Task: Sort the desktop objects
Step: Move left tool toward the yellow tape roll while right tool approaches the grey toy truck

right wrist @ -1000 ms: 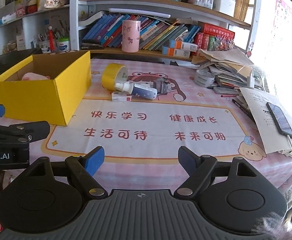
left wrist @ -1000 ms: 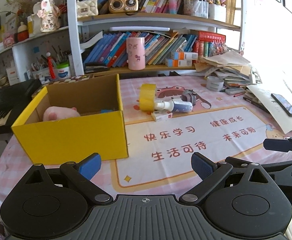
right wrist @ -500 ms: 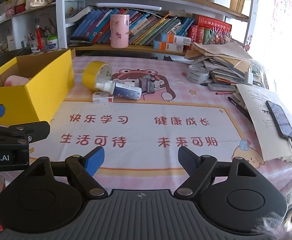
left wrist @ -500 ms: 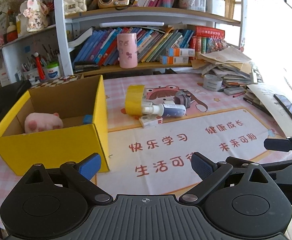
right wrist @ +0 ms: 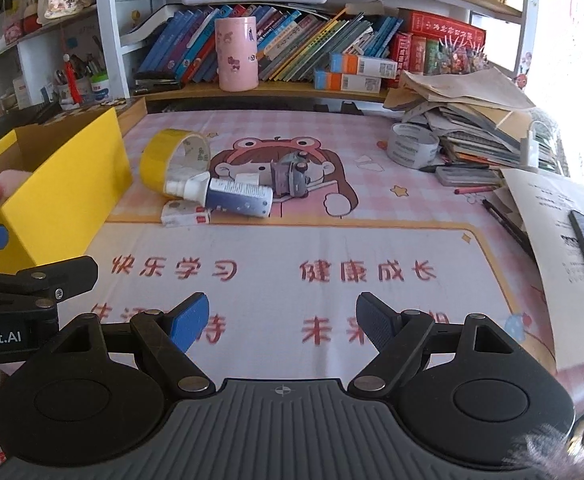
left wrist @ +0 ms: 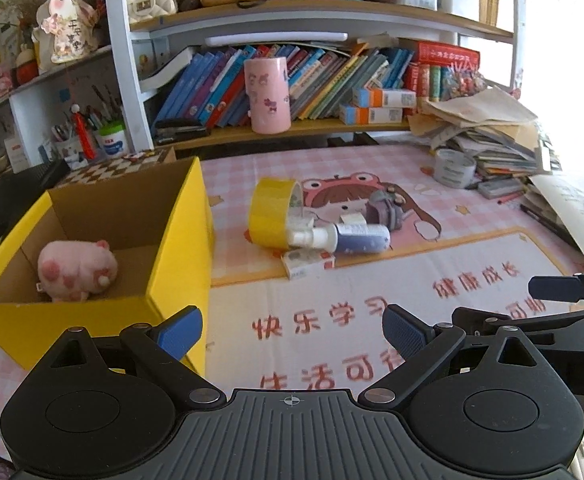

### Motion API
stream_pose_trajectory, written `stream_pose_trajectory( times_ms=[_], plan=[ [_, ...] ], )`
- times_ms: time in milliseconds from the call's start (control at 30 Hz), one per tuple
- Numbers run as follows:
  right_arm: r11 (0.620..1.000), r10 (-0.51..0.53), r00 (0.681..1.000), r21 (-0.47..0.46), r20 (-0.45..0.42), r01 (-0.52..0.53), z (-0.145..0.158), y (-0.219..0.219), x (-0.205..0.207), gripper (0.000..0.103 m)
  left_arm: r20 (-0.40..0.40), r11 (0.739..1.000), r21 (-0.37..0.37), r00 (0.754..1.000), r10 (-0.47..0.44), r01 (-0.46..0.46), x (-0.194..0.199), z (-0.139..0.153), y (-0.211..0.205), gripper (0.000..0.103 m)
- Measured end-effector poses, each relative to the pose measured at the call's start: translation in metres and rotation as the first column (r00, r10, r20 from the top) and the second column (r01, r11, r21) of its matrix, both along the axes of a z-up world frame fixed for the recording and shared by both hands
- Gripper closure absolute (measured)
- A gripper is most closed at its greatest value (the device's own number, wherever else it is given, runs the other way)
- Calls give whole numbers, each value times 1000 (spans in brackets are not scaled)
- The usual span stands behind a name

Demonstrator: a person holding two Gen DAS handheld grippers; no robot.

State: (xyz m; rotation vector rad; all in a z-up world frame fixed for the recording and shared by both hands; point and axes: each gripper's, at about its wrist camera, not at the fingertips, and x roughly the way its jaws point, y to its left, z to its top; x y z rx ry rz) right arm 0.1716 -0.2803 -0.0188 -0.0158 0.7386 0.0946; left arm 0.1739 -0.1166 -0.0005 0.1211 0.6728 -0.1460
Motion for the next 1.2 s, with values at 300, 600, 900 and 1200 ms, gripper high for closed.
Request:
stream_pose_trajectory(
  times_ms=[300,600,900,1200],
  plan=[
    [998,42,999,45,5,-43,0,-18,43,24,28,998,32,998,61,-62,22,7,-17,4],
    [994,43,999,98,2,-43,-5,-35,99,24,55,988,68,989,134,-138,44,13,-24,4],
    [991,64,998,113,17,-65,-13,-41,167,26,95,982,154,991,91,-105,92,12,-43,4],
    [987,142,990,82,-17,-140,-33,-28,214,27,24,983,115,989,144,-146,164,0,-40,5]
  ],
)
